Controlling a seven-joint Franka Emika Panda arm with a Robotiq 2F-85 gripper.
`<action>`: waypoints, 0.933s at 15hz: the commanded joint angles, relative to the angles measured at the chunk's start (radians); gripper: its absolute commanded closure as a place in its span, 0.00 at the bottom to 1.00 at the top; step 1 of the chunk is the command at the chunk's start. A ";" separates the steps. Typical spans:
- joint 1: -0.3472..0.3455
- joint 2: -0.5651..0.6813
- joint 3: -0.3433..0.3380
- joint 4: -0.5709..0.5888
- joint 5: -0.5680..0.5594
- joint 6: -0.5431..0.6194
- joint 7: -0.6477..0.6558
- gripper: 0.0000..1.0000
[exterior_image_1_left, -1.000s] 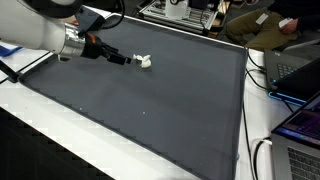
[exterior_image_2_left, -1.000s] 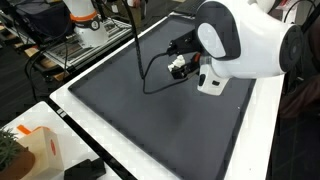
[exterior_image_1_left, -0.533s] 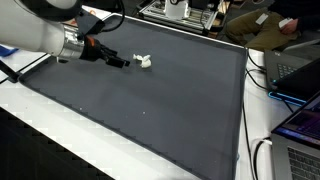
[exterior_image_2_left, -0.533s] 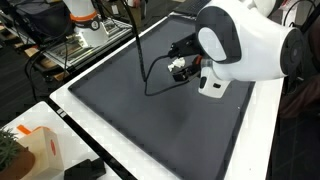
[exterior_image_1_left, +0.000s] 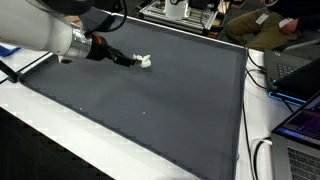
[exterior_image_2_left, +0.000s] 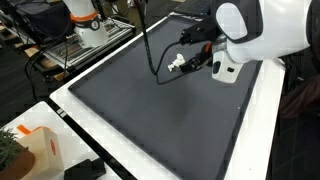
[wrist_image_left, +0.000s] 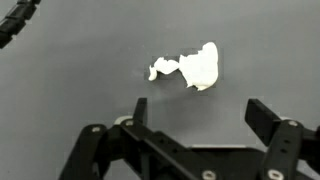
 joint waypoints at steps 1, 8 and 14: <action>0.050 0.030 -0.009 0.069 -0.056 -0.057 -0.026 0.00; 0.113 0.033 -0.015 0.094 -0.142 -0.038 -0.101 0.00; 0.139 0.033 -0.018 0.109 -0.198 -0.010 -0.196 0.00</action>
